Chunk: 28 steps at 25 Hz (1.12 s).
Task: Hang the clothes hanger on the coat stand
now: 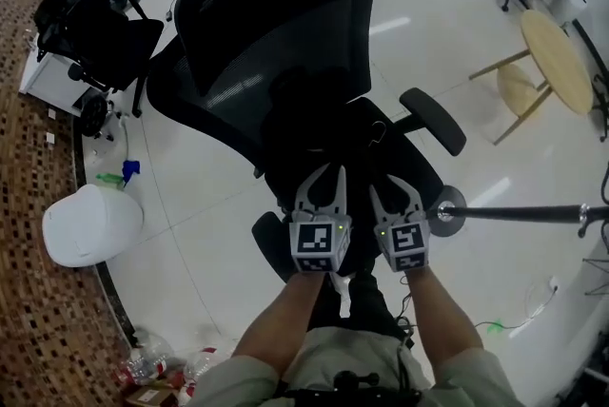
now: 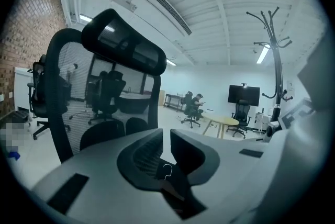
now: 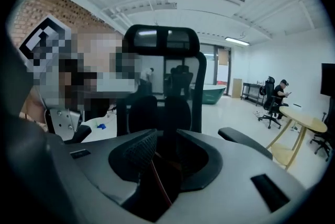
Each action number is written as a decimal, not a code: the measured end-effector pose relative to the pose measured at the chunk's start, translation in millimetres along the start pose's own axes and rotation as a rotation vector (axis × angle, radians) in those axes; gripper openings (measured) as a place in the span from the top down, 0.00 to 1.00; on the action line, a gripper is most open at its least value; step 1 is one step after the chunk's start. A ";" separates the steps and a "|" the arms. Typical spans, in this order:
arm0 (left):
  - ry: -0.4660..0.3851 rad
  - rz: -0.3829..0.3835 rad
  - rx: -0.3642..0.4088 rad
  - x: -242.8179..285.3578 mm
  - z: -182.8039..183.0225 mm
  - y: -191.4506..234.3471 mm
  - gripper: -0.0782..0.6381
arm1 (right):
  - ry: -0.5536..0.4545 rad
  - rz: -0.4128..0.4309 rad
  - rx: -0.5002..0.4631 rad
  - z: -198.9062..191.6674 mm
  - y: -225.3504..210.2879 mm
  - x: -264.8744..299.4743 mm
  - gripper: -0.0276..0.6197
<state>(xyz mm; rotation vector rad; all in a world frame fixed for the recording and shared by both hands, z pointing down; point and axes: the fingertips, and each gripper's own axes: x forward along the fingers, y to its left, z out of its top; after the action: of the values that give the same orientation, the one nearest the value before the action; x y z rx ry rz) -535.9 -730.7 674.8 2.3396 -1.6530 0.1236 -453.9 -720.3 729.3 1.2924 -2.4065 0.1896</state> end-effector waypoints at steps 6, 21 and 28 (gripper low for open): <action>0.105 0.086 -0.041 76.3 -74.4 36.4 0.85 | 0.122 0.096 -0.015 -75.9 -11.0 85.0 0.77; 0.223 0.176 -0.109 147.1 -184.7 86.4 0.85 | 0.379 0.266 -0.110 -254.9 -2.2 242.7 0.75; 0.239 0.158 -0.090 157.2 -192.0 97.7 0.85 | 0.485 0.302 -0.140 -291.1 3.9 273.6 0.75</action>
<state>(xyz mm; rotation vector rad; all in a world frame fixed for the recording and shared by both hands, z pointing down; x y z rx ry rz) -556.4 -852.4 911.2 2.0374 -1.6836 0.3387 -509.6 -840.6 1106.2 0.7128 -2.1300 0.3659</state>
